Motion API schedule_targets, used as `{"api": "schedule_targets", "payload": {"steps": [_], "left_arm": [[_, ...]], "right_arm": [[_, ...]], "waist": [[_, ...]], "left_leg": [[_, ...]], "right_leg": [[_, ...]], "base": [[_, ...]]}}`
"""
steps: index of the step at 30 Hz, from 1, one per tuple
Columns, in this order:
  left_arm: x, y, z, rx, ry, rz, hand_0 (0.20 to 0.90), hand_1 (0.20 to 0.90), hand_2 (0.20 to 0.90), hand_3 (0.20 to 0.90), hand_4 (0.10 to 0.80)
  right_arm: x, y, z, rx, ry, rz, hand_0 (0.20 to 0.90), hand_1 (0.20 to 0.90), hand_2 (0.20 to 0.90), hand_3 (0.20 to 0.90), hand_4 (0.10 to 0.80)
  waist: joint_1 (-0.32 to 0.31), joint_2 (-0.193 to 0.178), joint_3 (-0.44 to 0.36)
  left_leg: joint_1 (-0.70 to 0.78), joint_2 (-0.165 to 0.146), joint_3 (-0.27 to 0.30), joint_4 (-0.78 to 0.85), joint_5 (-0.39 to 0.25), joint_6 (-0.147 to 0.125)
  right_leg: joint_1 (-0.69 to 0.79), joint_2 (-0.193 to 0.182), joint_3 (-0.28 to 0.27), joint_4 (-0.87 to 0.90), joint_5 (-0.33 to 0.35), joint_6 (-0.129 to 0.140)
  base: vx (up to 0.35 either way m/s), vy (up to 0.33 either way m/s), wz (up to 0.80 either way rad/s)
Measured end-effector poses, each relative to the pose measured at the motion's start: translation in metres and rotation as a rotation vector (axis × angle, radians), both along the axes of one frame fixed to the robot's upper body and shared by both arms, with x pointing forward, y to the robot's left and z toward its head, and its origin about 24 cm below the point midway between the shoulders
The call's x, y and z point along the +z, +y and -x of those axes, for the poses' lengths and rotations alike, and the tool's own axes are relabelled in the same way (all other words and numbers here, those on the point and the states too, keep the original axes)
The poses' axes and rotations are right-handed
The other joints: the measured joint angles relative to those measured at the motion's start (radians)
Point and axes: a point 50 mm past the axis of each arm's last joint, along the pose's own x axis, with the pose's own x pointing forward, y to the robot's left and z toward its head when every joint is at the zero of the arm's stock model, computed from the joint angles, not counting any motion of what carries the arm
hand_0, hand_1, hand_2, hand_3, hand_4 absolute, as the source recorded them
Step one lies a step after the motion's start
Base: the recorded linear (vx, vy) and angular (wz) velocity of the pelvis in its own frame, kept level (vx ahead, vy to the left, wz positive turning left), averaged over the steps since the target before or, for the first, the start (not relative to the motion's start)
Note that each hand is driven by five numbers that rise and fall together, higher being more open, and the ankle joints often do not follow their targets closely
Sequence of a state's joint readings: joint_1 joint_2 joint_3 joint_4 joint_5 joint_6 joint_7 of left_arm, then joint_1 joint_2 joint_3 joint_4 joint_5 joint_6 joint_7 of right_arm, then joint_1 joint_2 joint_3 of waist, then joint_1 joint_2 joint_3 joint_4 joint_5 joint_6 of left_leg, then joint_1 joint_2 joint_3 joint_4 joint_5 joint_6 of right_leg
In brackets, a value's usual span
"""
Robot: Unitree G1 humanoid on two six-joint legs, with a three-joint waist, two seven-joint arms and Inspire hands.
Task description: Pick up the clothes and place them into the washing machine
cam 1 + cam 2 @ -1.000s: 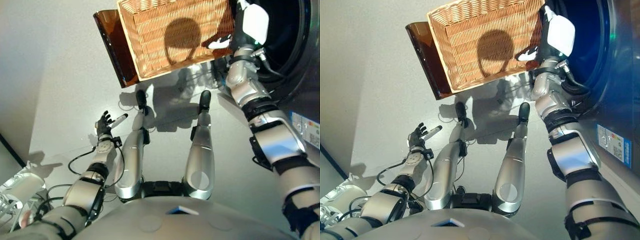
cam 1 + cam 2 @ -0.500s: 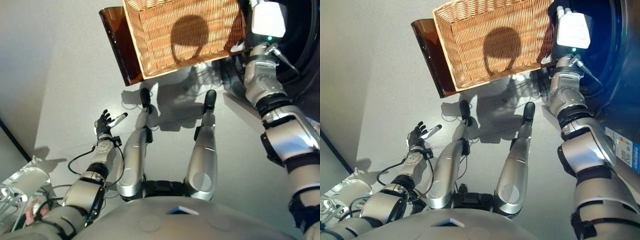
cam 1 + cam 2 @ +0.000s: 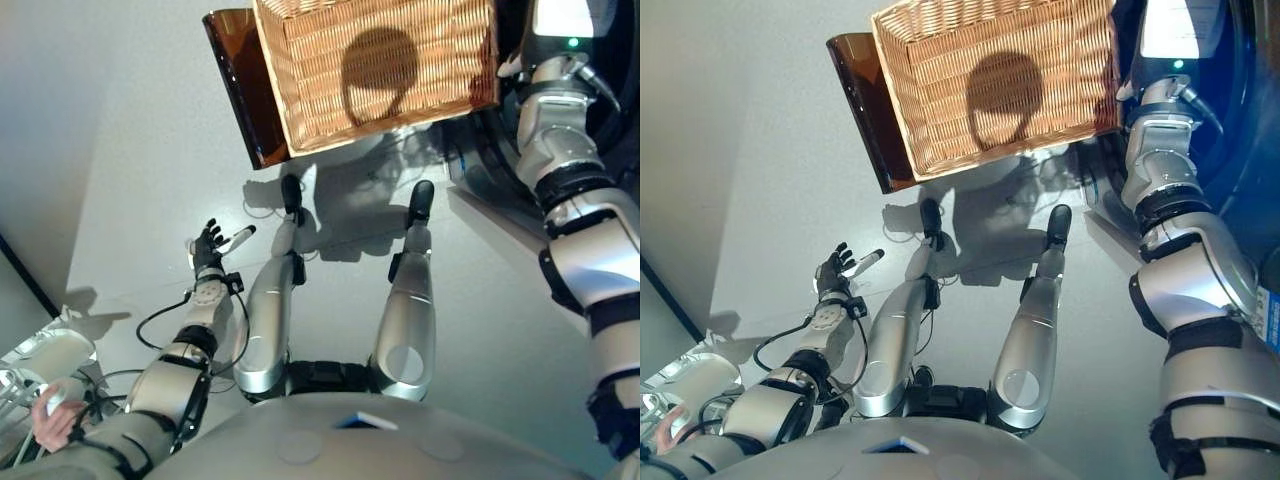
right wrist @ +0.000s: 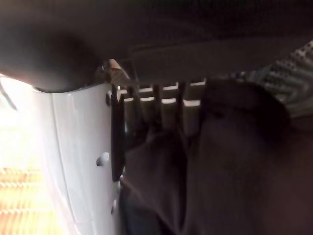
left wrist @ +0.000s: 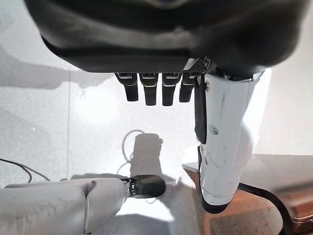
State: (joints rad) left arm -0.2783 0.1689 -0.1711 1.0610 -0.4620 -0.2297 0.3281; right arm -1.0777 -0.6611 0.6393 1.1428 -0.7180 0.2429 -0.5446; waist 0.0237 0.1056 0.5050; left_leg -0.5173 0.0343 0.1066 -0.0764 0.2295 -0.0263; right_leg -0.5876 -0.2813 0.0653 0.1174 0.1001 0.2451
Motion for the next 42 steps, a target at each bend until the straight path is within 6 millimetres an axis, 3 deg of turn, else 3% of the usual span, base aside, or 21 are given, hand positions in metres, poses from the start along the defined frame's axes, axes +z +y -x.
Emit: {"api": "schedule_targets", "payload": {"steps": [11, 19, 20, 21, 22, 29, 42], "left_arm": [[0.000, -0.001, 0.000, -0.001, 0.003, -0.006, 0.900, 0.900, 0.900, 0.900, 0.800], [0.000, -0.001, 0.001, 0.002, 0.004, -0.006, 0.900, 0.900, 0.900, 0.900, 0.800], [0.000, -0.001, 0.001, 0.002, 0.004, -0.005, 0.900, 0.900, 0.900, 0.900, 0.800], [-0.001, -0.001, 0.001, 0.002, 0.004, -0.004, 0.900, 0.900, 0.900, 0.900, 0.800], [-0.001, -0.001, 0.001, 0.003, 0.004, -0.004, 0.900, 0.900, 0.900, 0.900, 0.800], [0.000, -0.001, 0.000, 0.002, 0.004, -0.004, 0.900, 0.900, 0.900, 0.900, 0.800], [0.000, -0.001, 0.000, 0.003, 0.005, -0.003, 0.900, 0.900, 0.900, 0.900, 0.800]], "right_arm": [[0.003, -0.019, 0.003, -0.122, 0.054, 0.067, 0.900, 0.900, 0.900, 0.900, 0.800], [0.013, -0.022, 0.002, -0.155, 0.054, 0.098, 0.900, 0.900, 0.900, 0.900, 0.800], [0.014, -0.022, 0.002, -0.165, 0.059, 0.103, 0.831, 0.831, 0.831, 0.831, 0.751], [0.015, -0.022, 0.002, -0.170, 0.067, 0.109, 0.304, 0.304, 0.304, 0.304, 0.375], [0.016, -0.022, 0.001, -0.170, 0.069, 0.116, 0.200, 0.200, 0.200, 0.200, 0.300], [0.036, -0.014, -0.004, -0.158, 0.060, 0.144, 0.200, 0.200, 0.200, 0.200, 0.300], [0.032, -0.019, -0.003, -0.183, 0.095, 0.144, 0.200, 0.200, 0.200, 0.200, 0.300]], "waist": [[0.038, 0.001, 0.004], [0.047, 0.005, 0.006], [0.048, 0.006, 0.008], [0.048, 0.007, 0.009], [0.048, 0.008, 0.009], [0.047, 0.009, 0.010], [0.046, 0.008, 0.010]], "left_leg": [[-0.036, 0.000, -0.017, 0.002, 0.011, -0.001], [-0.063, -0.001, -0.020, 0.002, 0.019, -0.002], [-0.064, -0.001, -0.021, 0.002, 0.020, -0.001], [-0.064, -0.001, -0.021, 0.002, 0.020, -0.001], [-0.064, -0.001, -0.021, 0.002, 0.020, -0.001], [-0.064, -0.001, -0.014, 0.002, 0.021, -0.001], [-0.064, -0.001, -0.015, 0.005, 0.024, 0.000]], "right_leg": [[-0.024, -0.001, -0.017, 0.003, 0.000, 0.000], [-0.055, -0.001, -0.017, 0.016, 0.000, 0.000], [-0.056, -0.001, -0.018, 0.017, 0.000, 0.000], [-0.056, -0.002, -0.018, 0.017, 0.000, 0.000], [-0.056, -0.002, -0.017, 0.018, 0.000, 0.000], [-0.067, -0.001, -0.007, 0.027, 0.000, -0.001], [-0.067, -0.001, -0.007, 0.034, 0.000, -0.001]], "base": [[-0.012, 0.008, 0.05], [0.000, 0.002, 0.00], [0.019, 0.022, 0.03], [0.000, 0.000, 0.00], [0.000, 0.000, 0.00], [0.003, 0.003, -0.02], [0.000, 0.000, 0.00]]}}
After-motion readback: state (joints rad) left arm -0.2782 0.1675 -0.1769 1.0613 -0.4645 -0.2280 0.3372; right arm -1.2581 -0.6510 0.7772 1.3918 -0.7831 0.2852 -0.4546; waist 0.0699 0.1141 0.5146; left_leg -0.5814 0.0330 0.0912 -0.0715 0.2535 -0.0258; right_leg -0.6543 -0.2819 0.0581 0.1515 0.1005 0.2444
